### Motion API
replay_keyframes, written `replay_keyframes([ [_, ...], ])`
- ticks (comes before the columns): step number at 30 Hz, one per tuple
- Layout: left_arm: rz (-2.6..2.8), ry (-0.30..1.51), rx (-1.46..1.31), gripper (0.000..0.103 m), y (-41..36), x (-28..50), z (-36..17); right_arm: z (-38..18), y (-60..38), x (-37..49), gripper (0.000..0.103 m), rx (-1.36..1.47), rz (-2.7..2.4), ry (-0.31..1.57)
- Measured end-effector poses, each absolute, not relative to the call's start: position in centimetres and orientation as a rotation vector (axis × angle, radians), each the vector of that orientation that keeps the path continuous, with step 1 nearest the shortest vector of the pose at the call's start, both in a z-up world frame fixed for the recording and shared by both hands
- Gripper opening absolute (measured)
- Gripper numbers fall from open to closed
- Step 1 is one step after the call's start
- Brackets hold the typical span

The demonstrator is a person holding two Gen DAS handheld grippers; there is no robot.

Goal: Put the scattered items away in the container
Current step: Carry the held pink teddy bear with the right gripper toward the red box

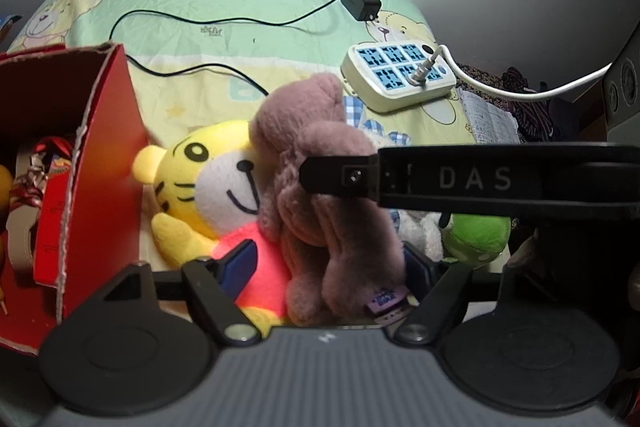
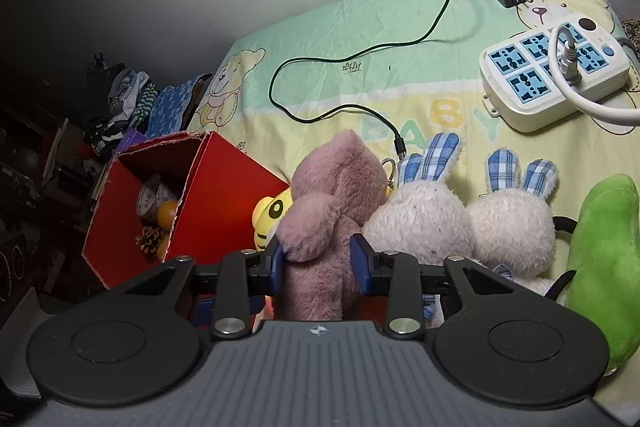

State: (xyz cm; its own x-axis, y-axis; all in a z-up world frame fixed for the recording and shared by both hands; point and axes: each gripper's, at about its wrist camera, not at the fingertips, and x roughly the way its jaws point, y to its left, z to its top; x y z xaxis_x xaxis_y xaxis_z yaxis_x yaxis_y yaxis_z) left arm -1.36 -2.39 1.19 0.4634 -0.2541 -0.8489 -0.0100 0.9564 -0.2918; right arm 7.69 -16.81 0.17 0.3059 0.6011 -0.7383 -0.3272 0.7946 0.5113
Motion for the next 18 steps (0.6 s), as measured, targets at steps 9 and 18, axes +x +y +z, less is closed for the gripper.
replay_keyframes([
  [9, -0.214, 1.043, -0.203, 0.04, -4.5, -2.1, 1.8, -0.2, -17.9, 7.1, 0.033, 0.37, 0.655, 1.085],
  [18, -0.26, 0.938, -0.139, 0.038, -5.2, -3.8, 4.9, 2.3, -19.7, 5.3, 0.031, 0.452, 0.65, 0.973],
])
